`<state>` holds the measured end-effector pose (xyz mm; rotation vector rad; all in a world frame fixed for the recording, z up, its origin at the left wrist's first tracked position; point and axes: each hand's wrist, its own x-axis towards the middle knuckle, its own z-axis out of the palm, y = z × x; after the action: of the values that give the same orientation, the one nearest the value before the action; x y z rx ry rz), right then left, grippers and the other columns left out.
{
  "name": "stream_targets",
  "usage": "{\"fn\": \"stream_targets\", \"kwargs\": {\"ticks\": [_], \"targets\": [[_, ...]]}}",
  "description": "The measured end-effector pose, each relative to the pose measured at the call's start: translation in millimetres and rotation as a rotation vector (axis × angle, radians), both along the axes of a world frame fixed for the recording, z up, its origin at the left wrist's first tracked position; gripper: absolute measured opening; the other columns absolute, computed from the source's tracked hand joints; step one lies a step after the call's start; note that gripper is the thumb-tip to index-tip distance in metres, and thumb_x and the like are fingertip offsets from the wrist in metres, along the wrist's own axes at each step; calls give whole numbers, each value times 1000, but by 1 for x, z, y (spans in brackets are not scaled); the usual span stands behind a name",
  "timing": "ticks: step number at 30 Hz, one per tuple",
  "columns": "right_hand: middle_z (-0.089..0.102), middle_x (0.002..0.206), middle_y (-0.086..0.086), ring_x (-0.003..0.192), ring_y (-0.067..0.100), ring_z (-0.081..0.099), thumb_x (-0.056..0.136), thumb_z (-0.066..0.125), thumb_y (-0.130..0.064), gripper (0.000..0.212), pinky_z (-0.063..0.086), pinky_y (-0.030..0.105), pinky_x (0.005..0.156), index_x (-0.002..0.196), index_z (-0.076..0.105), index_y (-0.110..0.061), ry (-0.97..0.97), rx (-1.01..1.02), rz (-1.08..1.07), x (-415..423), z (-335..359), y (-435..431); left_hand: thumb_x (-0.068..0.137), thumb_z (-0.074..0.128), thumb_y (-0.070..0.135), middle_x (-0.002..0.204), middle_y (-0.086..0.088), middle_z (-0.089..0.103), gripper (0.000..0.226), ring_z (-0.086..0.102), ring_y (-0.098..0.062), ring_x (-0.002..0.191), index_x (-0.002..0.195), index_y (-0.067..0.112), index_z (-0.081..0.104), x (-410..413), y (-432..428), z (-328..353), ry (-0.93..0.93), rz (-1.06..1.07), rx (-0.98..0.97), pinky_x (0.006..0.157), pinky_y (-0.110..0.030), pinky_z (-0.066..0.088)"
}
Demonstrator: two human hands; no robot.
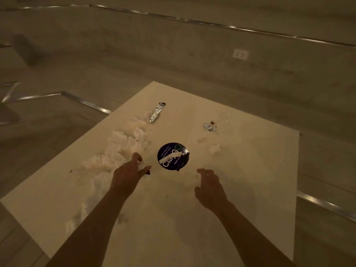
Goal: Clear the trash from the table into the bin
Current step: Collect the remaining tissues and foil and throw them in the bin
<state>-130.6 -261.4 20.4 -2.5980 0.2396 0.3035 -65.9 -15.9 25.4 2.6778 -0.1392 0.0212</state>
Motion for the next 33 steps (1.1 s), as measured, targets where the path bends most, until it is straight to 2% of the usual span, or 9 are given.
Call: {"fn": "stream_targets", "kwargs": {"ticks": [4,9,12,15,19,25,29,31,33], "targets": [[36,142,5,126,24,38,88,49,-11,52,41,40,102,137,34,-22,-20,-1,-5,12,-2,12,78,67,49,110,-18,66,89,63,-37,99,143,19,14,27,12,-4,117,185,-79,76,-42,50],[39,141,4,122,24,42,93,46,-16,45,45,38,99,136,37,-22,-105,-95,40,38,-8,39,71,76,43,120,-28,58,122,58,-41,107,146,6,-12,60,37,-20,277,314,-43,84,-45,48],[37,145,5,124,25,42,95,44,-16,43,44,40,99,138,36,-19,-124,-149,78,62,-16,59,74,73,44,123,-29,55,107,53,-41,114,146,1,7,76,56,-33,324,352,-26,92,-47,45],[34,148,6,133,28,35,95,44,-13,45,41,42,103,139,35,-19,-122,-203,123,85,-23,79,80,67,44,112,-25,61,63,56,-40,106,122,3,47,84,72,-40,222,327,-26,85,-46,46],[37,144,12,134,32,34,94,44,-9,47,38,46,105,140,33,-14,-73,-314,153,103,-31,94,84,63,38,98,-18,68,35,62,-36,94,104,9,61,97,82,-40,147,221,-39,79,-43,50],[50,133,11,125,27,42,91,54,-7,41,40,35,103,131,44,-9,-23,-334,186,119,-29,88,86,58,42,103,-1,55,30,65,-25,85,80,16,72,118,82,-32,41,95,21,69,-37,50],[48,132,10,118,26,51,87,60,-6,40,49,35,95,126,49,-8,-12,-240,83,125,-16,77,74,53,48,87,5,68,37,69,-25,72,61,17,68,131,69,-21,-103,-16,55,59,-31,51],[46,129,9,110,28,58,85,63,-5,41,53,36,90,124,50,-7,-33,-188,24,129,-9,72,66,44,53,68,-3,69,42,67,-30,66,62,16,63,140,60,-18,-96,-82,64,56,-31,50],[47,123,9,102,30,61,83,65,-4,41,56,38,84,121,50,-8,-60,-120,-47,132,0,67,65,55,48,66,-4,67,32,66,-32,70,82,21,56,152,51,-21,-35,-156,64,58,-30,45]]}}
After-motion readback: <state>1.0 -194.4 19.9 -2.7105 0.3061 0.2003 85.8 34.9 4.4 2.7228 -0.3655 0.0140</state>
